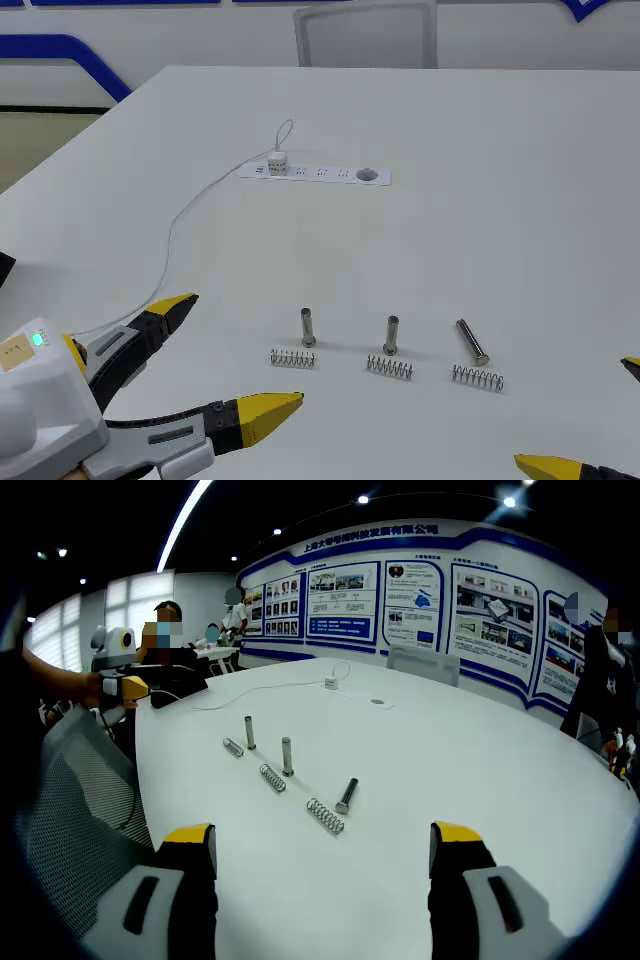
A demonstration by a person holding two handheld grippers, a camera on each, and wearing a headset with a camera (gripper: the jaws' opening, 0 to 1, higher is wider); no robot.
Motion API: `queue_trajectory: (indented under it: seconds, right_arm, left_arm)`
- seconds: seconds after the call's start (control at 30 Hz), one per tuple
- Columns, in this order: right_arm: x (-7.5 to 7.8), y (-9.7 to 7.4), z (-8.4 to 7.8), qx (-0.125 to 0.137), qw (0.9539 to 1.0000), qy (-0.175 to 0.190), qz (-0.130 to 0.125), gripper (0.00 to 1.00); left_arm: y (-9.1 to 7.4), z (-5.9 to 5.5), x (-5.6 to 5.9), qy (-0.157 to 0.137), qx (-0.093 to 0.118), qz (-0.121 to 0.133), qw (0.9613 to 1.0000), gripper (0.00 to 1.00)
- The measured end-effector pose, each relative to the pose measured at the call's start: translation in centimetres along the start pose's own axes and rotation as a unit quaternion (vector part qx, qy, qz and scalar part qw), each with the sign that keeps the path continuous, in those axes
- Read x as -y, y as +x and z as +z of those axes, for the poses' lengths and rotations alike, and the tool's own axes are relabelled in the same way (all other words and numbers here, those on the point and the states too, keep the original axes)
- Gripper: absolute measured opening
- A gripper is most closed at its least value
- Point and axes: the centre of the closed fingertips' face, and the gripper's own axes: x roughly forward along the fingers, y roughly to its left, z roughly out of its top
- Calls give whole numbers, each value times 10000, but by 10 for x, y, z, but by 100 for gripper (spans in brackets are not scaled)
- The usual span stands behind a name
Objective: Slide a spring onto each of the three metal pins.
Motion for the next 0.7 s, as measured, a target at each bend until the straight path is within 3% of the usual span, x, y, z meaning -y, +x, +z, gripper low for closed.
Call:
queue_trajectory:
  seconds: [0.3, 0.37, 0.7]
  right_arm:
    - [-5, -2, 6, 61, 9999, 132, 58, 86]
    - [-3, -2, 10, 147, 9999, 3, -23, 86]
    - [-4, -1, 15, 129, 9999, 26, 25, 86]
  left_arm:
    - [-1, 0, -2, -89, 12, 28, 10000, 100]
    - [-1, 0, -3, -102, 20, 28, 9999, 100]
    - [-1, -3, -2, -150, -62, 38, 9999, 100]
